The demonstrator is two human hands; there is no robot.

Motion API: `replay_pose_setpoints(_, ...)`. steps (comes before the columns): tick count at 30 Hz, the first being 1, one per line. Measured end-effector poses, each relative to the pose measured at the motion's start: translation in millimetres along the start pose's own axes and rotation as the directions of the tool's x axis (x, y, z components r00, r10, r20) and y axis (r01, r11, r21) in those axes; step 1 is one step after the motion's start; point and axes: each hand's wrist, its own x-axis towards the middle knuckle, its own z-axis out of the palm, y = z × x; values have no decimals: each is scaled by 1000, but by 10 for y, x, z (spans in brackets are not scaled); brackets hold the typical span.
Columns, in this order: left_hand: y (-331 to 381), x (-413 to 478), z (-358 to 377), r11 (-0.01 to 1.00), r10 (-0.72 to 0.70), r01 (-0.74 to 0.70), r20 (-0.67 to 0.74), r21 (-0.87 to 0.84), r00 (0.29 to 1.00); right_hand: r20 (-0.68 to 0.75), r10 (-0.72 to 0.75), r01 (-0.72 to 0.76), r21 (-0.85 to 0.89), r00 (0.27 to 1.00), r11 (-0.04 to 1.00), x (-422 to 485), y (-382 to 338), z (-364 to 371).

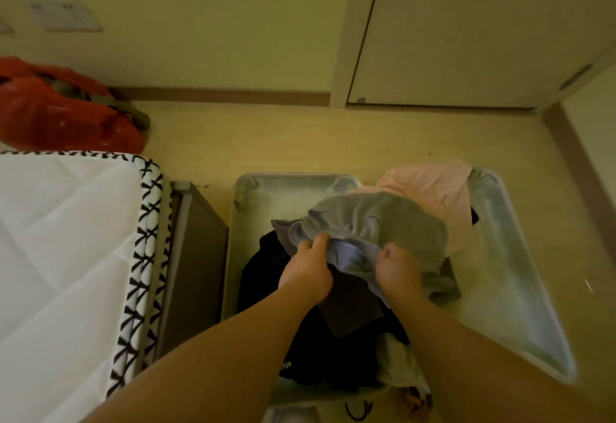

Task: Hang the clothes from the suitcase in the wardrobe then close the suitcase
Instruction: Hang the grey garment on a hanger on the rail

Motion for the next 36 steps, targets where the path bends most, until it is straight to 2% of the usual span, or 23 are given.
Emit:
replay_pose_setpoints(3,26,-447,-285,998,62,-62,-81,-2,995,-5,-71,71,40,997,997,-530,-394,-208)
replay_pose_setpoints(7,26,-1153,-652,992,130,-129,-117,10,985,-54,-115,114,-12,992,993,-1375,-741,-532)
replay_pose_setpoints(10,117,-1693,-860,975,211,-206,-59,85,976,-93,-243,247,28,965,969,-1901,-825,-676)
replay_pose_setpoints(13,248,-2297,-1094,955,297,-296,-31,24,954,-138,-252,263,72,958,962,-2509,-1000,-995)
replay_pose_setpoints(14,306,-2600,-1213,944,329,-330,-60,-3,942,-183,-249,265,66,951,962,-2793,-1084,-1183)
replay_pose_setpoints(17,378,-3215,-1515,943,311,-326,-159,-73,937,-261,-216,236,48,941,970,-3462,-1318,-1601)
replay_pose_setpoints(20,450,-3806,-1737,918,376,-394,-203,-53,904,-351,-318,351,31,881,936,-4109,-1489,-1959)
replay_pose_setpoints(23,506,-4300,-1836,881,453,-473,-247,-23,857,-405,-352,447,169,844,878,-4669,-1657,-2241)
replay_pose_setpoints(26,549,-4716,-2012,911,375,-412,-389,-10,841,-466,-369,517,243,804,821,-5136,-1776,-2446)
replay_pose_setpoints(28,584,-5004,-2206,905,325,-416,-485,-89,812,-398,-453,575,278,798,769,-5415,-1800,-2453)
replay_pose_setpoints(31,688,-5389,-2470,830,357,-532,-573,-169,738,-106,-569,579,186,815,794,-5821,-1720,-2349)
replay_pose_setpoints(33,791,-5663,-2549,789,395,-585,-575,-187,716,50,-530,508,221,846,832,-5936,-1630,-2317)
replay_pose_setpoints(36,923,-6048,-2514,794,449,-598,-560,-108,697,154,-504,447,299,850,843,-6201,-1375,-2389)
